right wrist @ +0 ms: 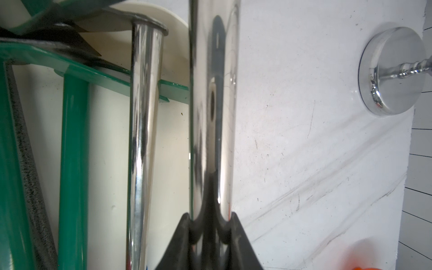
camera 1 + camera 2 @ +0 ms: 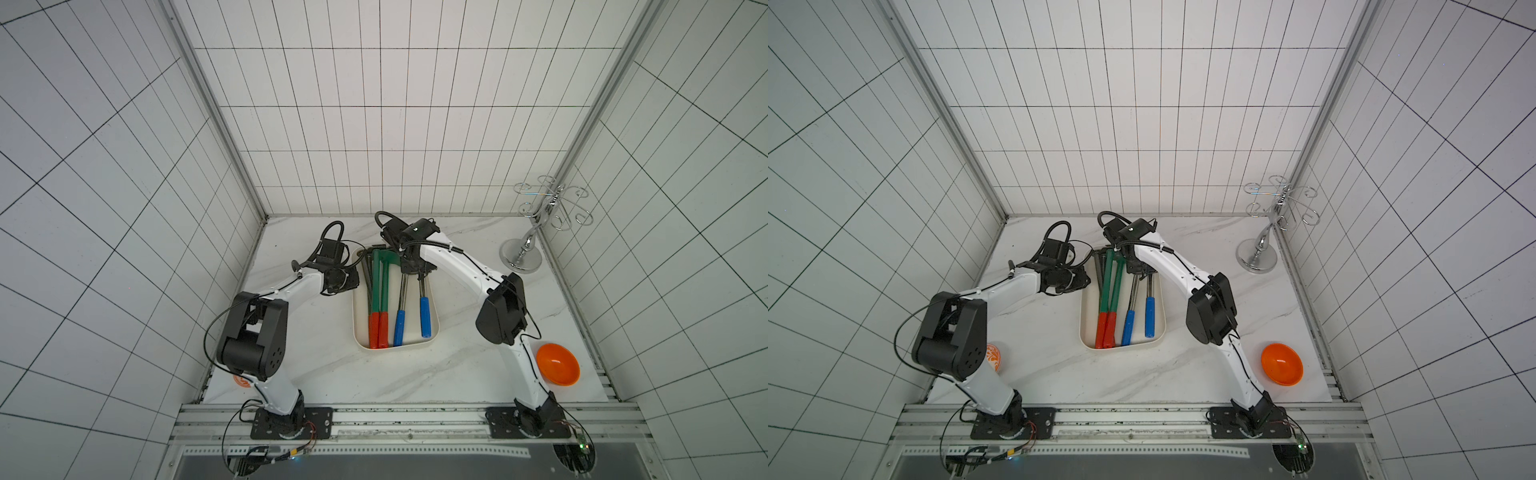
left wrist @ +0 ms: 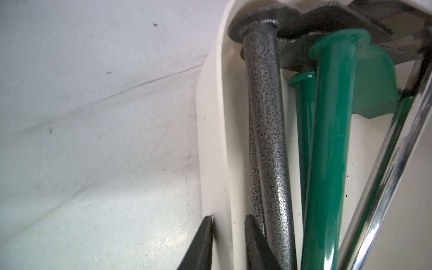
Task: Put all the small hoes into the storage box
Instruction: Place the hoe in the storage box.
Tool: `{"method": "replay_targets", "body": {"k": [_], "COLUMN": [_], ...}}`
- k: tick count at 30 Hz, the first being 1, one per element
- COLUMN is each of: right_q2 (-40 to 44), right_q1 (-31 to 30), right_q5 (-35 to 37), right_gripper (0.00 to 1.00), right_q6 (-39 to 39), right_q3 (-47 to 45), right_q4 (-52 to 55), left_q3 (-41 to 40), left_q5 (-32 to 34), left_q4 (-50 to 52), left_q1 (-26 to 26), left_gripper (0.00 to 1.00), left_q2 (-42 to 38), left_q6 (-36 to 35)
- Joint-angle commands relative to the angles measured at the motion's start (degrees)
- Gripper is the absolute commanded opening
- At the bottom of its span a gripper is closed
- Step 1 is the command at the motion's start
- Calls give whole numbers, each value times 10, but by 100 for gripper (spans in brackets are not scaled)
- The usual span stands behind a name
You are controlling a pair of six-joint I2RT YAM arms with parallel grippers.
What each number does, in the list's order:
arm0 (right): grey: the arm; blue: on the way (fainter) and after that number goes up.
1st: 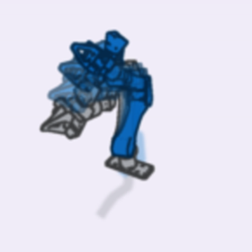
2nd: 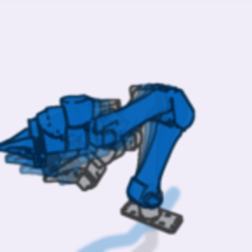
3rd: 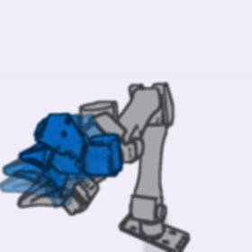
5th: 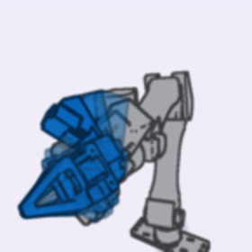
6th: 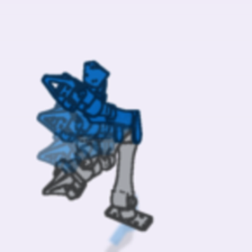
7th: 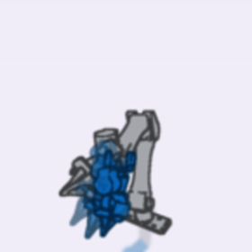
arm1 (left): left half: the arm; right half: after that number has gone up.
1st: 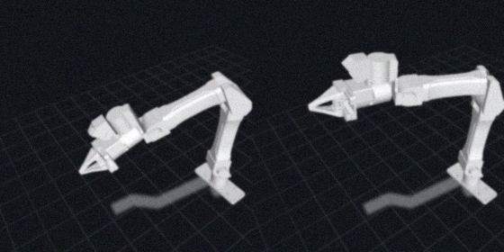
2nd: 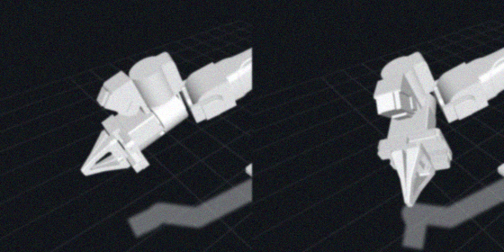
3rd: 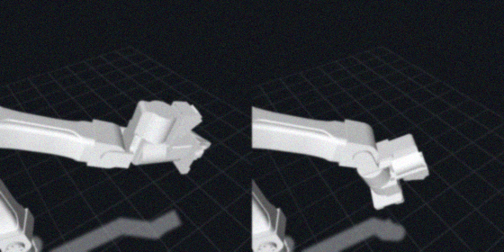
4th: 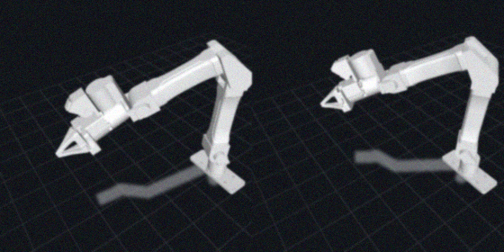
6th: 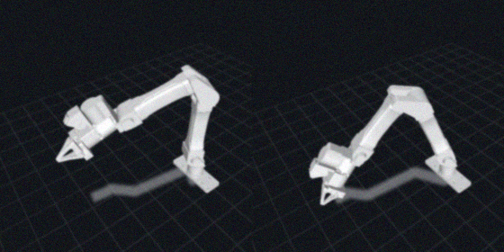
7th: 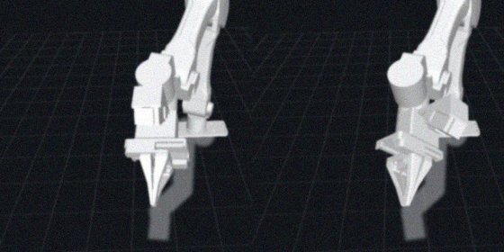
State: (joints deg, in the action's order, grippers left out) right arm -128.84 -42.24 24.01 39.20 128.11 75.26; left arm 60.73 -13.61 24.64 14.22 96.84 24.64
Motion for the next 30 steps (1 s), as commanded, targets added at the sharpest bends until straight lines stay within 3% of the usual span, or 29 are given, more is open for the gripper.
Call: {"method": "replay_targets", "body": {"k": [1,15,30], "right_q2": [12,22,-13], "right_q1": [8,9,-8], "right_q5": [40,58,24], "right_gripper": [0,0,0], "right_q6": [22,30,24], "right_q3": [30,42,31], "right_q4": [9,-7,-28], "left_q3": [18,18,19], "left_q5": [-6,-9,-9], "left_q4": [-14,-15,-15], "left_q1": [4,4,4], "left_gripper": [27,27,27], "left_q2": [3,5,5], "left_q6": [1,1,1]}}
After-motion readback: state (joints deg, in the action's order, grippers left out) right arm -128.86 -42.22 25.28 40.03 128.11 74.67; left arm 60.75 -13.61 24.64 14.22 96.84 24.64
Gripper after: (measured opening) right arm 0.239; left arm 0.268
